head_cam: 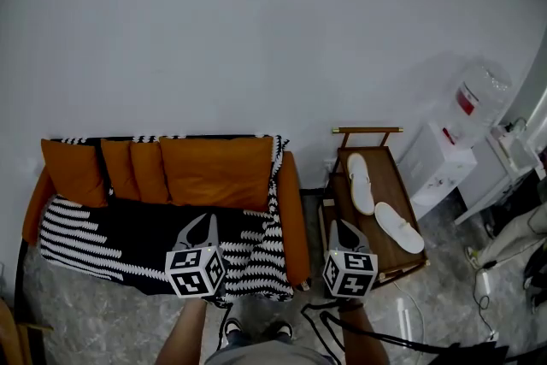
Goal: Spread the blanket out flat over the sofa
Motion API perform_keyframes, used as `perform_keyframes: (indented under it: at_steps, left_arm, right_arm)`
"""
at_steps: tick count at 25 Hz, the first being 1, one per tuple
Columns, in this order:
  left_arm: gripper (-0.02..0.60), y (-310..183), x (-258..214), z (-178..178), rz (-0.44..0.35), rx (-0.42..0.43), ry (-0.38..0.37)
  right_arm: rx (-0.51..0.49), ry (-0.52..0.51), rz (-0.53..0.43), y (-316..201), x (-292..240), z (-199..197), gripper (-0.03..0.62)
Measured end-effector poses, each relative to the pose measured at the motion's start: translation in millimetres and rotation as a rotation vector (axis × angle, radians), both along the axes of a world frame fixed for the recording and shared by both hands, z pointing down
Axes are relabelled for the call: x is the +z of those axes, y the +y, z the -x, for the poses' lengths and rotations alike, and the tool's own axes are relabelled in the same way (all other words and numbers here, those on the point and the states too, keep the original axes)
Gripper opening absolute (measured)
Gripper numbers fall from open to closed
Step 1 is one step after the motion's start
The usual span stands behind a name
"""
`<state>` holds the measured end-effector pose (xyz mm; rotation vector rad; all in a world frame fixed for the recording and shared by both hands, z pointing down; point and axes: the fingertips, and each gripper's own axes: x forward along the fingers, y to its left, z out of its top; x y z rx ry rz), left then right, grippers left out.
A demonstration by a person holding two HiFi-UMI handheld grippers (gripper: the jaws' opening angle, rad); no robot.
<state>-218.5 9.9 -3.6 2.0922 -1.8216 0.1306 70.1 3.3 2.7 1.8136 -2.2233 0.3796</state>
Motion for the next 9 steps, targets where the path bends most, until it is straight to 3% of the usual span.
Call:
perform_keyframes:
  at_steps: [9]
  left_arm:
    - [0.008, -4.0, 9.3, 6.0, 0.018, 0.010, 0.012]
  right_arm:
    - [-0.006, -0.003, 0.002, -4.2, 1.4, 8.4, 0.005]
